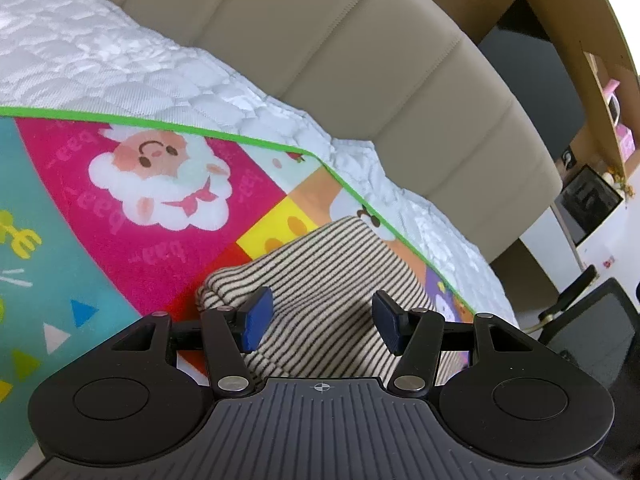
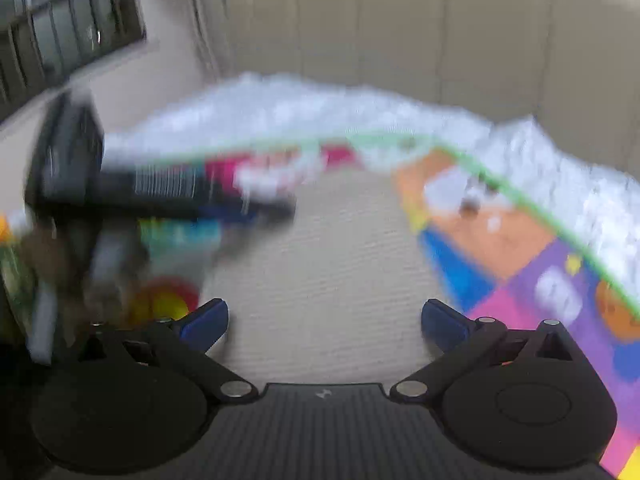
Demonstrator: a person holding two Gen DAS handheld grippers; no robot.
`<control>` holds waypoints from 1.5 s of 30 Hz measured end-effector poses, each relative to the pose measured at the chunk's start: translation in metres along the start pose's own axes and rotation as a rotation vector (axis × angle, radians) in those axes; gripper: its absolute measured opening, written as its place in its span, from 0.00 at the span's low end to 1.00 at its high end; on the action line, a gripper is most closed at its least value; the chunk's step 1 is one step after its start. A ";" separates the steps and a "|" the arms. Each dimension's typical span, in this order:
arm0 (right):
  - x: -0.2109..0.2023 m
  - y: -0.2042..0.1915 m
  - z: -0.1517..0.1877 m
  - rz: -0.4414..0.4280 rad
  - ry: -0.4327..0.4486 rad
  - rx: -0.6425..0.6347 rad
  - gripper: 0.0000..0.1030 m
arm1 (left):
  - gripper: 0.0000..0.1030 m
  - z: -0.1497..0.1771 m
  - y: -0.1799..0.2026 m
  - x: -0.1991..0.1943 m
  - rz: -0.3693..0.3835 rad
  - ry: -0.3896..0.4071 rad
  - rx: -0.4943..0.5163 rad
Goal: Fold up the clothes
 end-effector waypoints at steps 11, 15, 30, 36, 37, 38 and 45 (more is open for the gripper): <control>0.071 0.049 -0.054 0.198 -0.075 0.047 1.00 | 0.59 -0.001 -0.007 0.002 0.022 0.006 -0.007; 0.051 0.055 -0.040 0.142 -0.064 0.101 1.00 | 0.59 -0.005 -0.011 -0.005 0.058 0.036 -0.069; 0.016 0.067 0.010 0.031 -0.049 0.161 0.99 | 0.91 0.046 0.041 -0.005 -0.046 -0.145 -0.247; 0.027 0.083 0.004 -0.186 -0.097 0.241 0.98 | 0.78 0.067 0.058 0.020 -0.117 -0.218 -0.182; 0.035 0.082 0.007 -0.192 -0.122 0.237 0.94 | 0.74 0.067 0.058 0.021 -0.123 -0.216 -0.183; 0.042 0.082 0.009 -0.198 -0.147 0.234 0.93 | 0.71 0.066 0.056 0.022 -0.128 -0.214 -0.191; 0.060 0.079 -0.008 -0.244 -0.114 0.258 0.74 | 0.64 0.042 0.028 0.026 -0.109 -0.162 -0.244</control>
Point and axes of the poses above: each gripper's, at about its wrist camera, not at the fingertips, and x roughly the way its jaws point, y to its right, z to its underside, the point moved 2 cm from there along x, roughly the way its jaws point, and after that the axes turned 9 degrees about -y, right-handed, at the moved point
